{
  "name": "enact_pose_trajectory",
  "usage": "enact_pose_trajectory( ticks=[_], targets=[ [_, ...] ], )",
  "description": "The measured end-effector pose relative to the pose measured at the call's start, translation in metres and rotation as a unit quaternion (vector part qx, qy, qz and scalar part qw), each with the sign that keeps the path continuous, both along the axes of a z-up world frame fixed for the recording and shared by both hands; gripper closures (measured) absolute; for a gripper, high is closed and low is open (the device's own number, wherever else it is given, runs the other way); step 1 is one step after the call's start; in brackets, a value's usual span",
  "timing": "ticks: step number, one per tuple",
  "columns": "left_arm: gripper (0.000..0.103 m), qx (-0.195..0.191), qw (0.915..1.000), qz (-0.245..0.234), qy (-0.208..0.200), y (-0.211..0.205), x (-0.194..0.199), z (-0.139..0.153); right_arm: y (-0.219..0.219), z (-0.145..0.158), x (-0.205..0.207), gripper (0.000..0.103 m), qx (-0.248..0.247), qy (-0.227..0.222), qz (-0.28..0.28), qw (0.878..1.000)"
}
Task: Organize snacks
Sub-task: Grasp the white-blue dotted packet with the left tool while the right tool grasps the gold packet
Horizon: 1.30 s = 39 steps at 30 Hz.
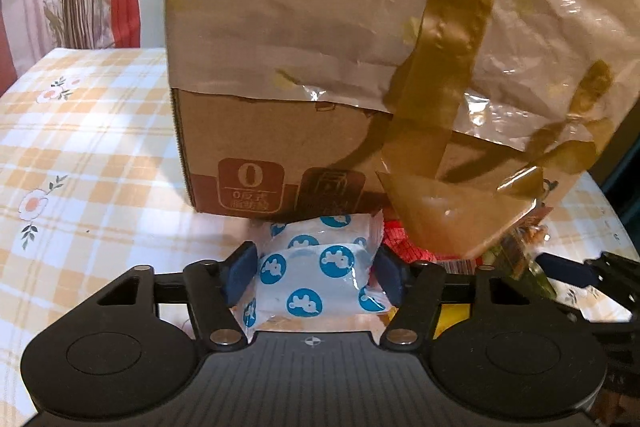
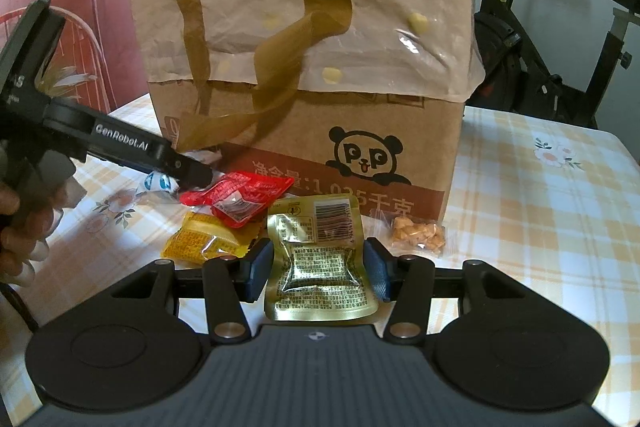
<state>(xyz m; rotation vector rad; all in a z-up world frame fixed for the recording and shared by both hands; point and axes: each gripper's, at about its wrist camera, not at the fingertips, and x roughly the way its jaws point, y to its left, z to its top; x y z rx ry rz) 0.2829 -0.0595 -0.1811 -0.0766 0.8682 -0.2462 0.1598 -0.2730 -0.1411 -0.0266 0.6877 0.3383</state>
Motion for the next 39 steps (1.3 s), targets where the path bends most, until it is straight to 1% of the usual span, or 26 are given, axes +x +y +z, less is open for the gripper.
enact_pose_trajectory(
  ticks=[5,9,14,21,27,29,30,33,39],
  targets=[
    [0.038,-0.02,0.9998,0.009,0.005,0.017,-0.024,0.0,0.0,0.0,0.001,0.051,-0.001,0.003,0.0,1.0],
    [0.038,-0.011,0.9999,0.011,0.004,0.023,-0.04,0.0,0.0,0.0,0.002,0.051,-0.001,0.004,-0.001,1.0],
    [0.038,0.0,0.9999,0.011,0.002,0.02,-0.045,0.001,0.002,-0.001,0.003,0.051,-0.009,0.007,-0.001,1.0],
    [0.039,-0.007,0.9999,0.011,0.0,0.019,-0.06,0.0,0.005,-0.001,0.0,0.051,-0.02,-0.001,-0.01,1.0],
    [0.042,-0.016,0.9997,0.016,-0.01,0.029,-0.062,0.007,0.007,0.004,-0.007,0.051,-0.034,-0.011,-0.022,0.999],
    [0.046,-0.018,0.9996,0.015,-0.017,0.031,-0.063,0.01,0.007,0.007,-0.012,0.051,-0.038,-0.01,-0.025,0.999],
    [0.049,-0.019,0.9995,0.013,-0.021,0.031,-0.064,0.012,0.007,0.008,-0.017,0.051,-0.035,-0.011,-0.027,0.999],
    [0.054,-0.022,0.9993,0.005,-0.028,0.028,-0.065,0.017,0.003,0.018,-0.03,0.051,-0.019,-0.018,-0.031,0.999],
    [0.057,-0.035,0.9987,-0.005,-0.037,0.029,-0.069,0.019,0.005,0.034,-0.041,0.051,-0.011,-0.038,-0.028,0.999]
  ],
)
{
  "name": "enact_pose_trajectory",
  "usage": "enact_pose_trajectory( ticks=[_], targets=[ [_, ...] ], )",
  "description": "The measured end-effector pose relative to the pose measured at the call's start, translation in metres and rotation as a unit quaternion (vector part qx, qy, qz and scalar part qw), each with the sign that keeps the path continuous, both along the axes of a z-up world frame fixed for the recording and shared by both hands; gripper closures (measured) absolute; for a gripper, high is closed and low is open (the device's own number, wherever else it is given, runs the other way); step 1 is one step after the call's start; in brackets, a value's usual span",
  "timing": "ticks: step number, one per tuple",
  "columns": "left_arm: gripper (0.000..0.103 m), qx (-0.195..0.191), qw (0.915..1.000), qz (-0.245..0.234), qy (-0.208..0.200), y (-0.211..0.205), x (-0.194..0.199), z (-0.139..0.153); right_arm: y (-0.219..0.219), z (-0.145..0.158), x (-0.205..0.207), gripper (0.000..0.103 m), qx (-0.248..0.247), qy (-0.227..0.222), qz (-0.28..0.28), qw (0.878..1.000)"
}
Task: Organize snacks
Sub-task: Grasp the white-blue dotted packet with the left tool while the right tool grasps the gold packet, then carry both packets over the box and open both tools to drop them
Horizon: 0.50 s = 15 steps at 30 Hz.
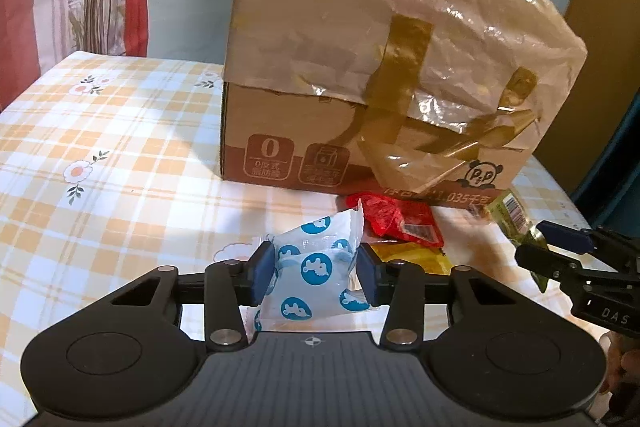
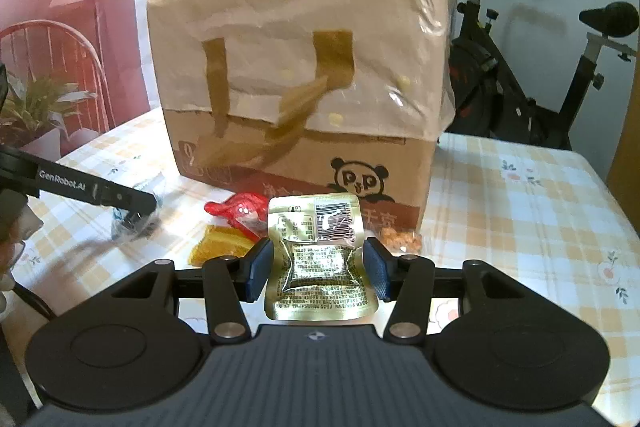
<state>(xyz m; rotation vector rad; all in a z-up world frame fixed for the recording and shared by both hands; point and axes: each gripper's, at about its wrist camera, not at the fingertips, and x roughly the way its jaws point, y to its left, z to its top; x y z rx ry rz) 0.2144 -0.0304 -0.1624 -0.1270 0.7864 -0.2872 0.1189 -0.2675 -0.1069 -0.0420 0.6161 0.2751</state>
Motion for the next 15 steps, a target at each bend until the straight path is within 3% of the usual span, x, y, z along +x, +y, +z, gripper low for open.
enact_pose_trajectory(
  ticks=[9,15],
  targets=[
    [0.058,-0.014,0.9989,-0.002,-0.044,0.006,-0.01,0.023,0.013,0.01,-0.005,0.051,0.002,-0.014,0.018,1.0],
    [0.058,-0.004,0.9932,-0.012,-0.115,0.01,-0.016,0.058,0.018,0.037,-0.012,0.051,0.008,-0.051,0.03,0.998]
  ],
)
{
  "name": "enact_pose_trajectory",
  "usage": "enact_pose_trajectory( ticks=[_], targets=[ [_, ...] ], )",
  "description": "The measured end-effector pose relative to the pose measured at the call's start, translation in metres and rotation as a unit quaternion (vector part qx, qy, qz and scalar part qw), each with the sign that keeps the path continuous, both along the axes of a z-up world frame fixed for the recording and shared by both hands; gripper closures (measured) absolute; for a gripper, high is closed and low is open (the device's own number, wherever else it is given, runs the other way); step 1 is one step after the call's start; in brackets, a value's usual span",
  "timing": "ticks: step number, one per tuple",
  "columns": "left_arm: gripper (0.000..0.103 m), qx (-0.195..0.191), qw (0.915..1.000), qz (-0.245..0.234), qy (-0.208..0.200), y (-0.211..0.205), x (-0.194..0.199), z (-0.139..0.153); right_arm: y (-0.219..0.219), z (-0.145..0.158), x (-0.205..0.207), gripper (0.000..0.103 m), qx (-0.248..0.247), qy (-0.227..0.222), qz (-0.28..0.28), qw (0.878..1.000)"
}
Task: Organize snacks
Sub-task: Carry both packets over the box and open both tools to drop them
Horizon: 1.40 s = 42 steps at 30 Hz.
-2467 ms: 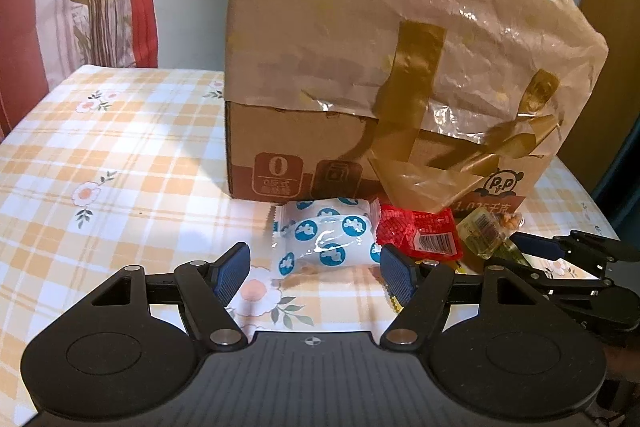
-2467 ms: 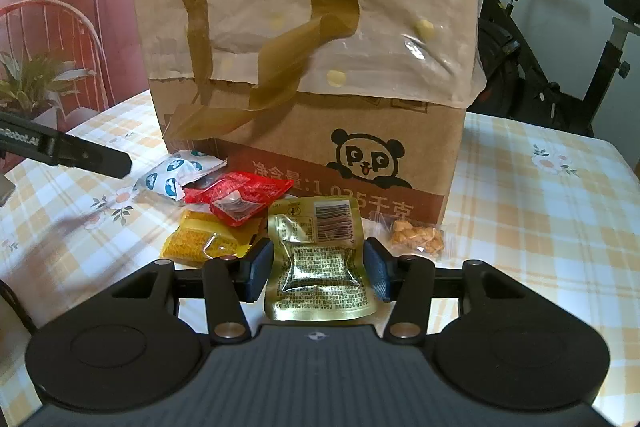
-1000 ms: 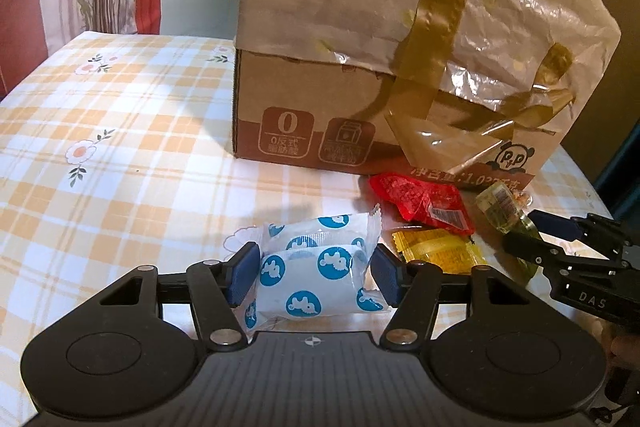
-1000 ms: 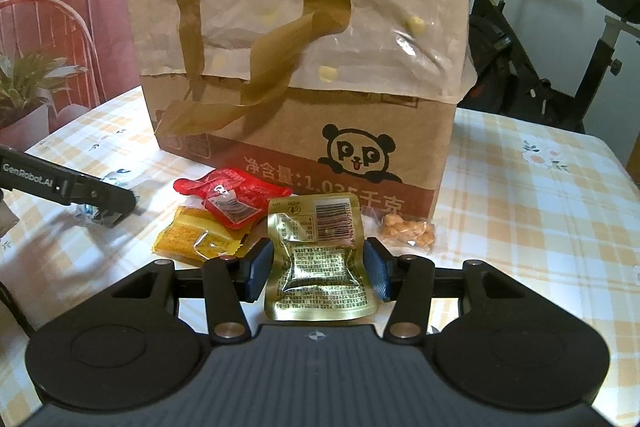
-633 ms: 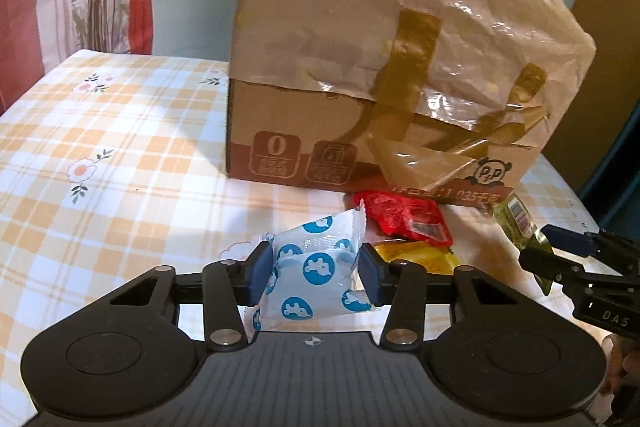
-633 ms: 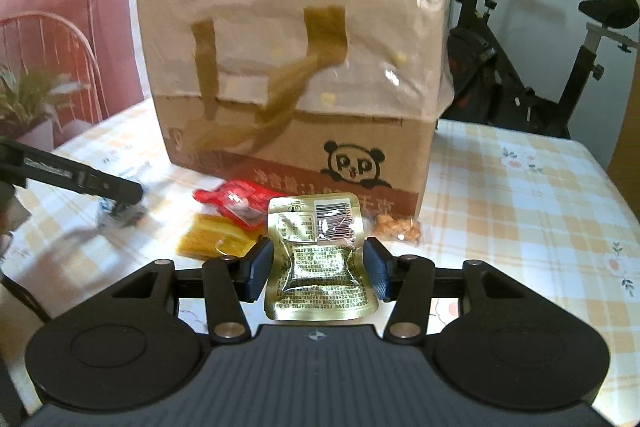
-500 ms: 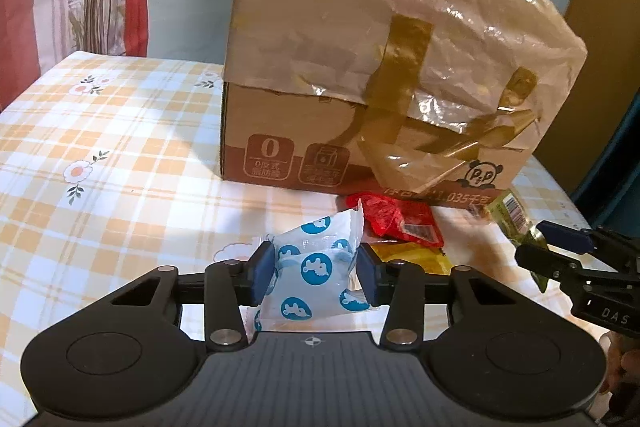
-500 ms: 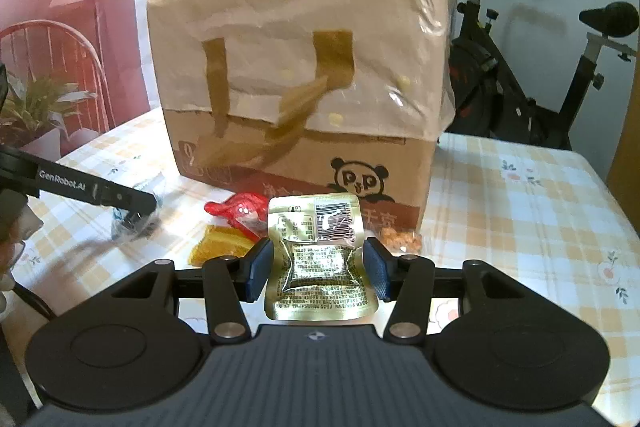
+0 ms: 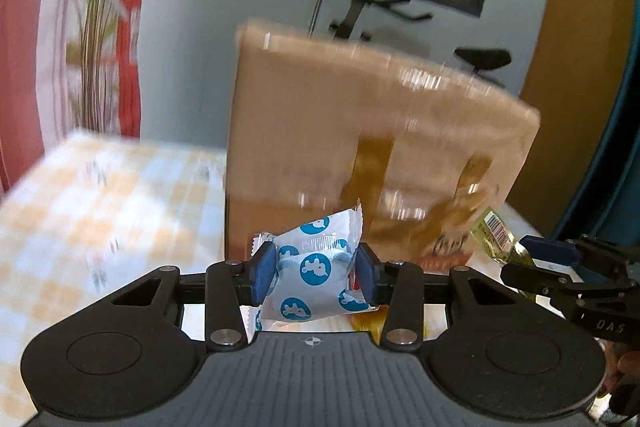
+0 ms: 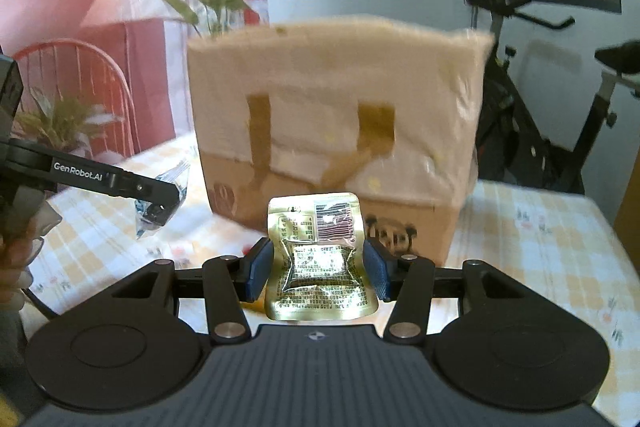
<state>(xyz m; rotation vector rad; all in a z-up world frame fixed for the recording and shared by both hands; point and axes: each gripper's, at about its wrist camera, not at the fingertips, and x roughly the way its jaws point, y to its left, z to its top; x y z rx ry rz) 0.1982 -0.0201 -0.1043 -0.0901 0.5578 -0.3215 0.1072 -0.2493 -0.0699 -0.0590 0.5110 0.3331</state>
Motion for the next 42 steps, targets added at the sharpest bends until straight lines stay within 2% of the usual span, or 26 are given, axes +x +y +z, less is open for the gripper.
enact_pose_trajectory(
  ticks=[8,17,22,27,33,34,36,37,42],
  targets=[
    [0.058,-0.004,0.9958,-0.009,-0.091,-0.002,0.014,0.066,0.006,0.053,0.008,0.051,0.008,-0.07,0.017,0.997],
    [0.057,-0.024,0.9906,-0.005,-0.135,-0.015,0.056,0.114,0.01,0.102,0.062,0.051,0.003,-0.114,0.024,0.993],
    [0.057,-0.014,0.9933,-0.012,-0.114,-0.03,0.098,0.118,0.012,0.108,0.104,0.051,-0.001,-0.104,0.011,0.995],
    [0.057,-0.004,0.9961,-0.011,-0.087,-0.036,0.136,0.107,0.017,0.104,0.134,0.05,-0.006,-0.082,-0.022,0.996],
    [0.055,0.014,0.9983,-0.009,-0.057,-0.036,0.153,0.093,0.021,0.094,0.151,0.049,-0.003,-0.058,-0.026,0.998],
    [0.053,0.017,0.9981,-0.007,-0.058,-0.037,0.153,0.092,0.021,0.093,0.151,0.048,-0.005,-0.055,-0.028,0.998],
    [0.034,0.022,0.998,-0.007,-0.059,-0.037,0.151,0.092,0.021,0.09,0.151,0.046,-0.008,-0.049,-0.033,0.998],
    [0.032,0.023,0.9979,-0.007,-0.06,-0.037,0.15,0.092,0.02,0.089,0.151,0.046,-0.009,-0.048,-0.037,0.998],
    [0.031,0.034,0.9976,-0.006,-0.059,-0.038,0.146,0.094,0.012,0.089,0.145,0.042,0.0,-0.044,-0.055,0.998]
  ],
)
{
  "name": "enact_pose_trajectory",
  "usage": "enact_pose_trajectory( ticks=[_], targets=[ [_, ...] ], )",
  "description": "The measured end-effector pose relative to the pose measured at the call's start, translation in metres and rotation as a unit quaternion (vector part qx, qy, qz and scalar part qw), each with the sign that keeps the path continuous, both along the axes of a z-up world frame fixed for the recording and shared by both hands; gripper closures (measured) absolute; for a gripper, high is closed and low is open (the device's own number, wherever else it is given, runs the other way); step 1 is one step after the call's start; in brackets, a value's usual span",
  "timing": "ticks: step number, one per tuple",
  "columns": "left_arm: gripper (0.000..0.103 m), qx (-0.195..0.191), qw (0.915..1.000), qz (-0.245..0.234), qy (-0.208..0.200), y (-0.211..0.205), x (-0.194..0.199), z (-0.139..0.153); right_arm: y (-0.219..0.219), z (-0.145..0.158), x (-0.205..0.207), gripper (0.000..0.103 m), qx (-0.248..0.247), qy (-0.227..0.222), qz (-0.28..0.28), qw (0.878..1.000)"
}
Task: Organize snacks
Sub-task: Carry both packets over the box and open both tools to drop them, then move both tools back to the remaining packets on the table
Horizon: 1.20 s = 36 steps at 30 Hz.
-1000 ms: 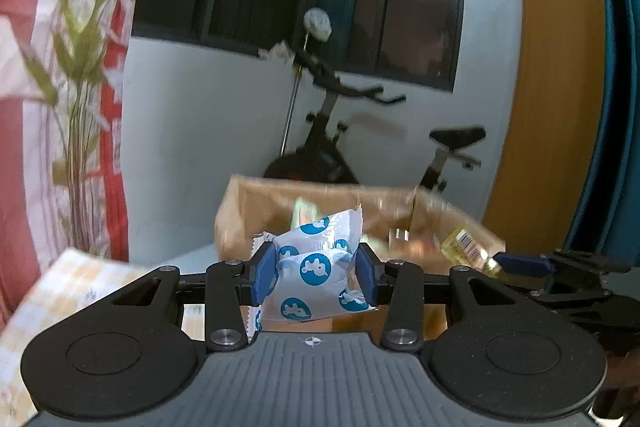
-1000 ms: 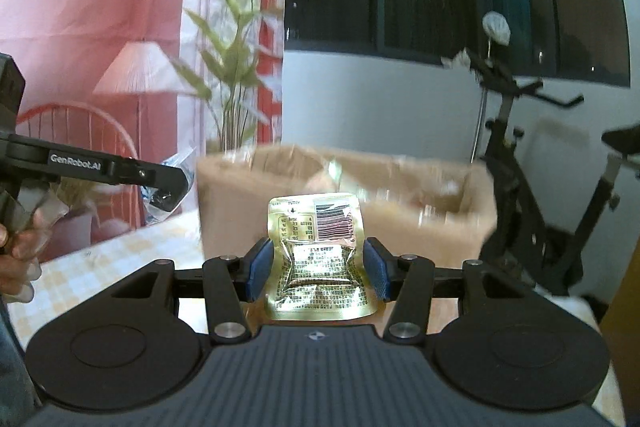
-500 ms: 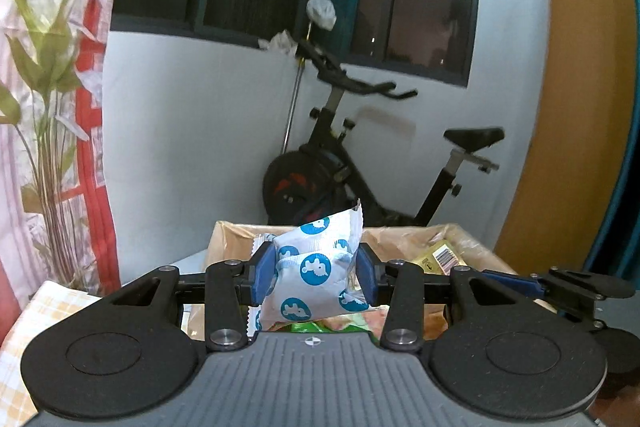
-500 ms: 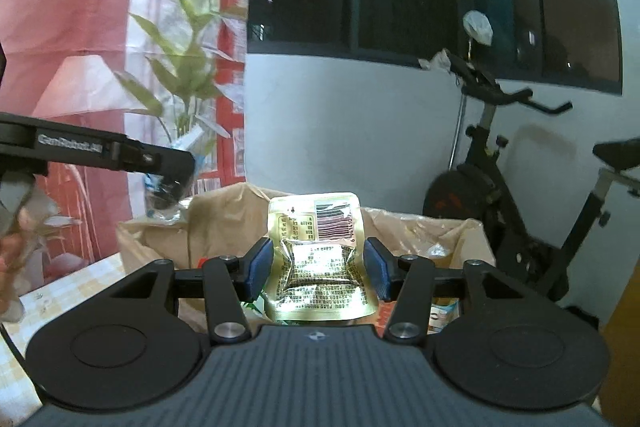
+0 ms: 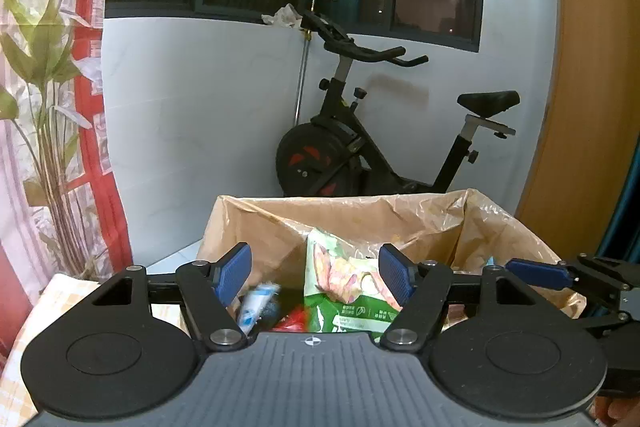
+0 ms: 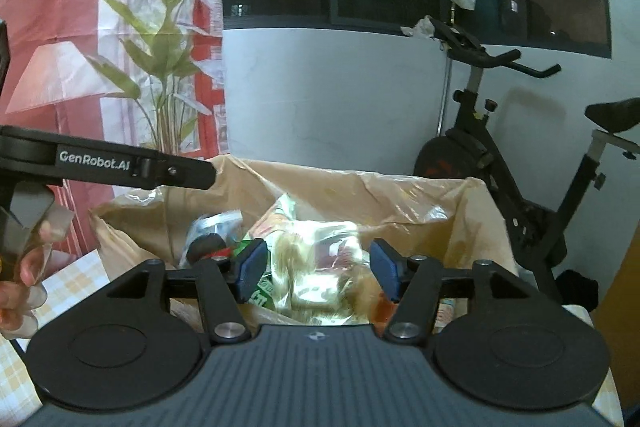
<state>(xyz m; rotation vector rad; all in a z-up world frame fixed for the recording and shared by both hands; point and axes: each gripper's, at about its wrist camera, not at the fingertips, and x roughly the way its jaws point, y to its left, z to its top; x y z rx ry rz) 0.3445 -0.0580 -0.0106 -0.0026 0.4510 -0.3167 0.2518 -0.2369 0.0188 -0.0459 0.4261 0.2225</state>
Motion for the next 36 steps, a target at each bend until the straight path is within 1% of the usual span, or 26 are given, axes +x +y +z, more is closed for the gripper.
enact_pose_trajectory(
  ticks=[3,9,13,17,21,25,27,30,32,36],
  targets=[
    [0.03,-0.003,1.0,0.002,0.003,0.004,-0.003,0.001,-0.004,0.001,-0.006,0.039,0.002,-0.001,-0.006,1.0],
    [0.03,-0.003,0.9999,0.01,0.002,0.01,-0.017,0.002,-0.01,0.005,-0.024,0.039,0.011,-0.014,-0.015,1.0],
    [0.03,-0.011,0.9997,0.019,-0.003,0.017,-0.035,0.0,-0.015,0.009,-0.038,0.039,0.019,-0.027,-0.016,0.999],
    [0.031,-0.024,0.999,0.036,-0.008,0.027,-0.06,-0.008,-0.018,0.01,-0.058,0.039,0.017,-0.047,-0.006,0.999],
    [0.03,-0.052,0.9955,0.079,-0.003,0.041,-0.09,-0.028,-0.022,0.007,-0.078,0.039,0.004,-0.068,0.002,0.998],
    [0.031,-0.07,0.9915,0.109,0.013,0.048,-0.111,-0.051,-0.029,-0.003,-0.099,0.036,-0.003,-0.082,0.003,0.997],
    [0.031,-0.068,0.9908,0.115,0.024,0.048,-0.116,-0.06,-0.032,-0.01,-0.107,0.036,-0.006,-0.081,0.001,0.997],
    [0.03,-0.058,0.9911,0.11,0.047,0.044,-0.116,-0.07,-0.039,-0.02,-0.116,0.036,-0.007,-0.079,-0.002,0.997],
    [0.03,-0.053,0.9911,0.107,0.06,0.041,-0.114,-0.077,-0.043,-0.028,-0.119,0.036,-0.001,-0.072,-0.006,0.997],
    [0.031,-0.044,0.9911,0.101,0.075,0.035,-0.114,-0.09,-0.056,-0.052,-0.12,0.036,0.016,-0.039,-0.018,0.999]
  ],
)
